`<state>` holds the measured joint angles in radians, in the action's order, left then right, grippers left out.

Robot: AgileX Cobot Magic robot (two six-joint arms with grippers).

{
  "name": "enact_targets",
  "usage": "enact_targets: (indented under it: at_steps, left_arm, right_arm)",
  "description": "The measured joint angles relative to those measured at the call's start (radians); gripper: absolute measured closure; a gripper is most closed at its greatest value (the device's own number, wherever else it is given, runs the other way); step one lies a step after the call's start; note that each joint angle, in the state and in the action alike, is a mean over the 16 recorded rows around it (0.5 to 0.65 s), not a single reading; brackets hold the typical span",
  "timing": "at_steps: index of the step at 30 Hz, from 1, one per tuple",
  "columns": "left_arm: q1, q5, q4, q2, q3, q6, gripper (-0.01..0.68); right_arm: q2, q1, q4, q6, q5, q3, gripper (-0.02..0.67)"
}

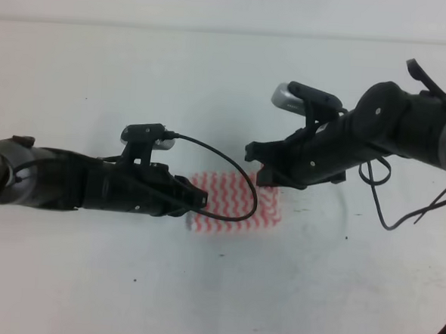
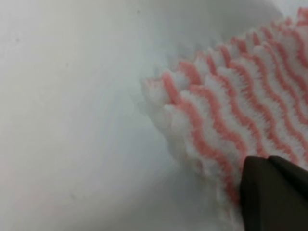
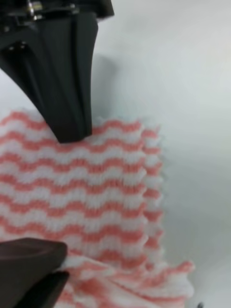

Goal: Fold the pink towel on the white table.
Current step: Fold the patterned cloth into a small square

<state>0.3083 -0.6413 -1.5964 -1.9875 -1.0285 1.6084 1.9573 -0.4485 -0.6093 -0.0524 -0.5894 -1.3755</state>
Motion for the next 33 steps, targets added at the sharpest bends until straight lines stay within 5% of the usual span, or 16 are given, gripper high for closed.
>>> enact_targets:
  at_steps: [19,33]
  left_arm:
    - [0.000,-0.035,0.016,0.031,-0.001,-0.008,0.677]
    - [0.000,-0.039,0.233,0.062,-0.002,-0.190,0.678]
  right_arm:
    - [0.051,-0.024,-0.016,-0.022,-0.010,-0.041,0.666]
    - [0.051,-0.024,-0.017,-0.025,-0.009,-0.041,0.665]
